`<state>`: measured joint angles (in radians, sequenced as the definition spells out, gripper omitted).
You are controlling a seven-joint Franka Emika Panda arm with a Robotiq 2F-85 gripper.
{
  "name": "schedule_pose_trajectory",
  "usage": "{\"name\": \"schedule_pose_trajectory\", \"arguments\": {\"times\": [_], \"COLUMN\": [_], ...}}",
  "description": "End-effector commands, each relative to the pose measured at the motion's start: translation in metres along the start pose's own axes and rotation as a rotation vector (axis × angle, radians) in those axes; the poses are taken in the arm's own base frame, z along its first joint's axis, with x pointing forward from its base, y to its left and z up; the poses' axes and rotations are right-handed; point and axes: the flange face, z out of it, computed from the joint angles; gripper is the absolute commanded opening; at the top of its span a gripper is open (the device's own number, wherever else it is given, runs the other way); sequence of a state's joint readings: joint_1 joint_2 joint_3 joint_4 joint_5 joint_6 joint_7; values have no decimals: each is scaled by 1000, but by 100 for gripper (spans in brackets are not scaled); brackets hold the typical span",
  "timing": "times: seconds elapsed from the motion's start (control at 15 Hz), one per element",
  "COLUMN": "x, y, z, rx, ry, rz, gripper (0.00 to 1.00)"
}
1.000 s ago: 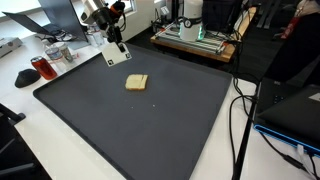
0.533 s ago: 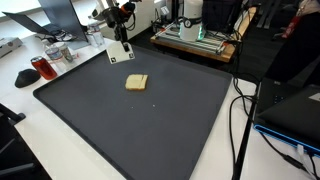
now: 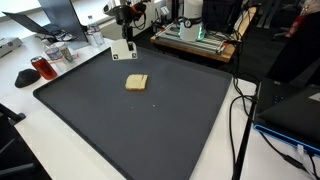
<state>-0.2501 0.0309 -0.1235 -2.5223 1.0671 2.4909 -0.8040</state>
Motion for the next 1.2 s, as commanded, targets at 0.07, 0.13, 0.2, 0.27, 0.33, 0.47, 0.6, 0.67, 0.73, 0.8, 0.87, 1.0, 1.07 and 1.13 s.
{"name": "schedule_pose_trajectory", "arguments": {"times": [0.07,0.13,0.2,0.27,0.33,0.47,0.6,0.67,0.73,0.8,0.87,1.0,1.07,1.13], "x": [-28,-32,-37,-41,-44,-49,-49,-47,-45,-42,-39,-34,-32,-29], "y": [-7,-8,-11,-13,-17,-29,-44,-52,-62,-72,-81,-102,-112,-122], "z": [-8,-7,-6,-4,-2,2,5,6,8,11,13,19,24,25], "rx": [-8,-13,-15,-18,-19,-20,-43,-57,-86,-119,-147,-210,-247,-283], "ry": [85,97,107,108,99,66,30,7,-23,-54,-84,-142,-171,-192], "rz": [92,106,113,114,97,40,-16,-50,-93,-141,-180,-257,-301,-340], "gripper": [1,1,1,1,1,1,1,1,1,1,1,1,1,1]}}
